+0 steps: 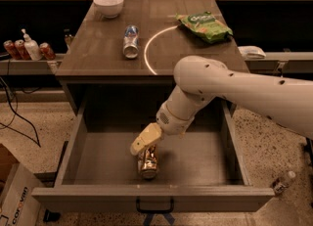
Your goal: Pick orange can from top drawer and place on counter
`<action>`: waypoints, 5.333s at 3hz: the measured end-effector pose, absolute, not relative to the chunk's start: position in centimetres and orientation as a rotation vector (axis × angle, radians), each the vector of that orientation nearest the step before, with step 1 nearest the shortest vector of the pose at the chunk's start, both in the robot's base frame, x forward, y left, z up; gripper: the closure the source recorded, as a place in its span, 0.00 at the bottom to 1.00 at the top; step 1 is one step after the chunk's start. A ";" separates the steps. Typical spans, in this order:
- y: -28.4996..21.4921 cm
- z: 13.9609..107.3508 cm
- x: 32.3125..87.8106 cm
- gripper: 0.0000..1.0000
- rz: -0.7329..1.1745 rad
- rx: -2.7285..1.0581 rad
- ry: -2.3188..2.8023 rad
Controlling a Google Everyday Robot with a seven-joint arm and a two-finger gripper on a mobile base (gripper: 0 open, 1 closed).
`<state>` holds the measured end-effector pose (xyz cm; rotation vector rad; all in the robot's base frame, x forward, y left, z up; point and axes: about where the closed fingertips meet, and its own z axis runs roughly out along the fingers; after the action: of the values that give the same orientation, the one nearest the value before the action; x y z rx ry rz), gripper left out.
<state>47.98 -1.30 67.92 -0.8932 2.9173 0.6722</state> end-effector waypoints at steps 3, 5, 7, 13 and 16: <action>1.6 61.8 48.0 0.00 0.815 -0.718 3.006; 2.0 61.4 48.0 0.43 0.817 -0.690 3.039; 1.7 64.6 49.1 0.89 0.783 -0.704 2.977; -9.9 86.8 66.2 1.00 0.532 -0.856 2.431; -11.7 84.6 73.0 0.82 0.472 -0.746 2.440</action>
Offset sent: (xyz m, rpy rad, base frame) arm 0.0011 0.0306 -0.0634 0.0863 0.1217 -0.1168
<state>72.97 -11.73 84.60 -0.7464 2.4404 0.4718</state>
